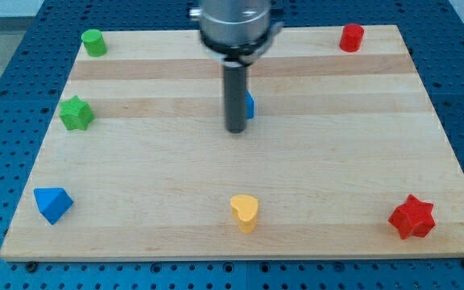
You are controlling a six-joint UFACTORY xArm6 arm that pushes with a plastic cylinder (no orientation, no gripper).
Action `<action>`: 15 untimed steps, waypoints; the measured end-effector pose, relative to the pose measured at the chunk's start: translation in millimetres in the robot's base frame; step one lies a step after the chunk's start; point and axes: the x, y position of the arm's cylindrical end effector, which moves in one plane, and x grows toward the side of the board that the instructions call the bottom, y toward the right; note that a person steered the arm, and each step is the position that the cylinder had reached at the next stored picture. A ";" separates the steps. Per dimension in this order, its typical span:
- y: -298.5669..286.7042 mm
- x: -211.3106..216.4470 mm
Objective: Push the yellow heart towards bottom of the blue cube
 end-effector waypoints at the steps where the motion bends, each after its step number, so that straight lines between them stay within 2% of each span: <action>1: -13.9 41.2; 3: -36.6 145.2; 4: -30.8 182.4; 7: 22.5 169.9; 9: 23.5 118.8; 10: 10.7 134.3; 11: 14.5 175.7; 12: 60.8 171.9; 13: 70.9 139.2; 14: 22.1 113.8; 15: 17.1 116.0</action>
